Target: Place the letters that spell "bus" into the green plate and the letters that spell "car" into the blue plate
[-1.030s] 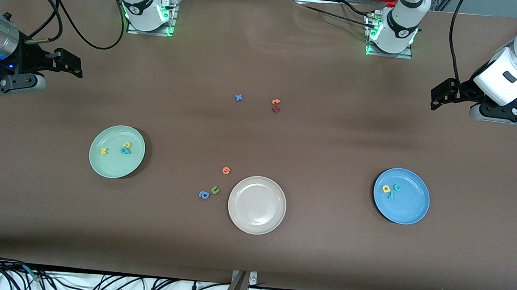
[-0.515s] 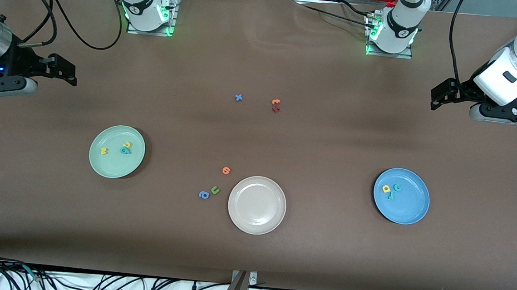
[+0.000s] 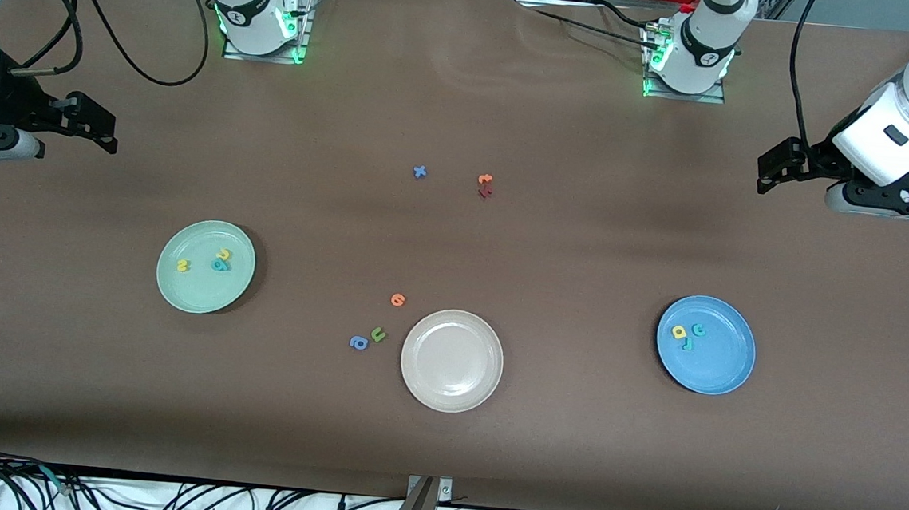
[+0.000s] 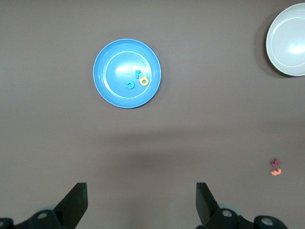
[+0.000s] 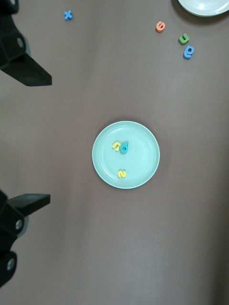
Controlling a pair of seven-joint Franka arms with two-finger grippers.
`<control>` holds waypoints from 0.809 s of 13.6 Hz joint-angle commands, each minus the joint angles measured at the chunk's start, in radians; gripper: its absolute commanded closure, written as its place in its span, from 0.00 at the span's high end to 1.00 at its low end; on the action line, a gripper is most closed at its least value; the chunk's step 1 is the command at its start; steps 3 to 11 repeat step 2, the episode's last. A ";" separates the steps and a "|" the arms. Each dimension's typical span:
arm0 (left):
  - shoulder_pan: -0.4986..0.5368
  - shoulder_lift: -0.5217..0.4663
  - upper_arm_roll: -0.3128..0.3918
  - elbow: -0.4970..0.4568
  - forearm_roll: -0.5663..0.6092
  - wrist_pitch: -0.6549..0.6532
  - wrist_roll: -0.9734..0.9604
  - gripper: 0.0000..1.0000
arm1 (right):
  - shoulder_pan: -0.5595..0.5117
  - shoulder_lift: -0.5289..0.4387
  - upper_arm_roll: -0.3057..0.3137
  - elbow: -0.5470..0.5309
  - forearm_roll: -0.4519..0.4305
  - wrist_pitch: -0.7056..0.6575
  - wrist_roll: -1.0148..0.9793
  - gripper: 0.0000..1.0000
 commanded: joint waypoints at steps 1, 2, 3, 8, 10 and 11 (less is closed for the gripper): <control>-0.002 -0.003 -0.002 0.015 0.018 -0.021 0.000 1.00 | -0.003 -0.008 0.003 0.002 -0.004 0.001 0.020 1.00; -0.002 -0.003 -0.002 0.015 0.018 -0.021 0.000 1.00 | -0.003 -0.008 0.003 0.002 -0.002 0.001 0.019 1.00; -0.002 -0.003 -0.002 0.015 0.018 -0.021 0.000 1.00 | -0.003 -0.008 0.003 0.002 -0.002 0.001 0.019 1.00; -0.002 -0.003 -0.002 0.015 0.018 -0.021 0.000 1.00 | -0.003 -0.008 0.003 0.002 -0.002 0.001 0.019 1.00; -0.002 -0.003 -0.002 0.015 0.018 -0.021 0.000 1.00 | -0.003 -0.008 0.003 0.002 -0.002 0.001 0.019 1.00; -0.002 -0.003 -0.002 0.015 0.018 -0.021 0.000 1.00 | -0.003 -0.008 0.003 0.002 -0.002 0.001 0.019 1.00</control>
